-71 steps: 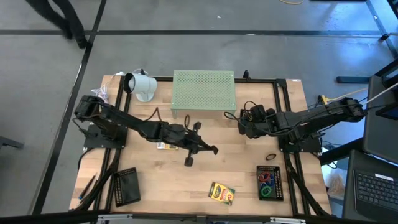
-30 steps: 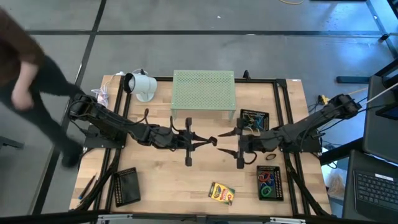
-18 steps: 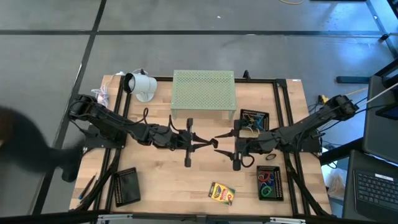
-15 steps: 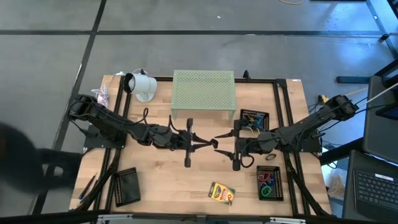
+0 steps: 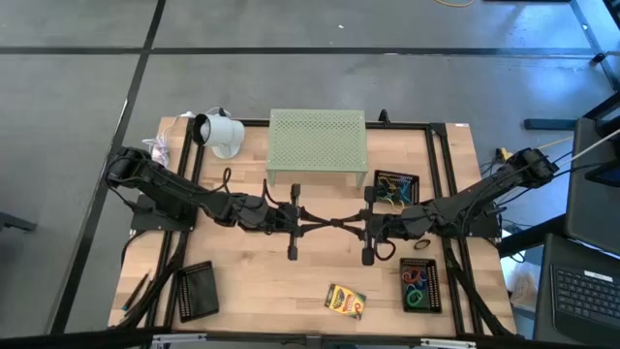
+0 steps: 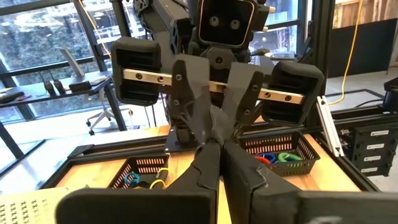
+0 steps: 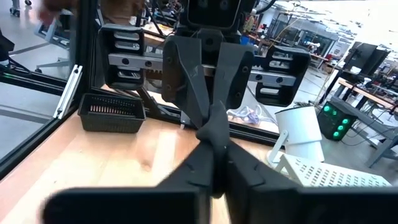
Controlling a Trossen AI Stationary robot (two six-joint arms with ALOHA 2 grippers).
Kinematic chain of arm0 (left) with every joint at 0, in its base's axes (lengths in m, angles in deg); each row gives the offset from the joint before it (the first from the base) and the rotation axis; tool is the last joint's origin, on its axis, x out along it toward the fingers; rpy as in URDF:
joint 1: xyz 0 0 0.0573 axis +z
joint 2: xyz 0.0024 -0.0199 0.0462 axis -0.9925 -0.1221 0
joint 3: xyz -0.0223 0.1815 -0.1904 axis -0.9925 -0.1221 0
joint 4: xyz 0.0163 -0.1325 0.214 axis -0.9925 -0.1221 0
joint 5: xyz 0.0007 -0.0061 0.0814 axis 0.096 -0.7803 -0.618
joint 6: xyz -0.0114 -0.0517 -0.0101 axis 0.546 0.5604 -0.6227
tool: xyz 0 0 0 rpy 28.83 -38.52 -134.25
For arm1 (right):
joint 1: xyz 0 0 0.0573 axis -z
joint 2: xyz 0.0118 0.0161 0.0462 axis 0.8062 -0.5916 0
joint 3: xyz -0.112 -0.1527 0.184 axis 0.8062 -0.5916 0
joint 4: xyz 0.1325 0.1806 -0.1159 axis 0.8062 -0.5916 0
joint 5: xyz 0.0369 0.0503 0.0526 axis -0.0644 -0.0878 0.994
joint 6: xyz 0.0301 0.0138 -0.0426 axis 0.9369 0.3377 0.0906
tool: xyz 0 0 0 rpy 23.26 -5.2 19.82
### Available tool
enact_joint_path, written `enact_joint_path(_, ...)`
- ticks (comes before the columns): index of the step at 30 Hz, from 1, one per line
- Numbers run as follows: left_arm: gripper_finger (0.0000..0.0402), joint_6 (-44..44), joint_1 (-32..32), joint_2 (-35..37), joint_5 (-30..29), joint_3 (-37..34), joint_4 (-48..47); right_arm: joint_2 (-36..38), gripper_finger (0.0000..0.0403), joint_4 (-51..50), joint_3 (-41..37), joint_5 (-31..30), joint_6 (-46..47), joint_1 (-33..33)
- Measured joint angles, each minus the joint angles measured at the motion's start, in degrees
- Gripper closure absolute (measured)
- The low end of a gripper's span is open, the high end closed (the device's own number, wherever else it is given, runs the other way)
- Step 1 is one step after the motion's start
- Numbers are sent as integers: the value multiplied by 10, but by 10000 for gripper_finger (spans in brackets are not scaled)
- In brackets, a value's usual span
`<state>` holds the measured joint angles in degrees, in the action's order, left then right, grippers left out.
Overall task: Pick & Place Office Desk Supplies
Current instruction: Put the black rubber band into the top right black bin
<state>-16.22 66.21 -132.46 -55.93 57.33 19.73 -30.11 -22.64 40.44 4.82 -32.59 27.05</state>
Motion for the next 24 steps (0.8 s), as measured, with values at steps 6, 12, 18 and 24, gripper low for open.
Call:
enact_joint_path(6, 375, 0, 0, 0, 0, 0, 0, 0, 385, 0, 0, 0, 11, 0)
enact_joint_path(12, 329, -15, 0, 0, -1, 0, -2, 0, 395, -1, 0, -1, 36, 0)
enact_joint_path(18, 282, -10, 0, 0, -37, 0, -18, 16, 395, -50, 0, -119, 145, 0)
enact_joint_path(24, 261, -3, 0, 0, -85, 0, -64, 82, 395, -267, 0, -255, 259, 0)
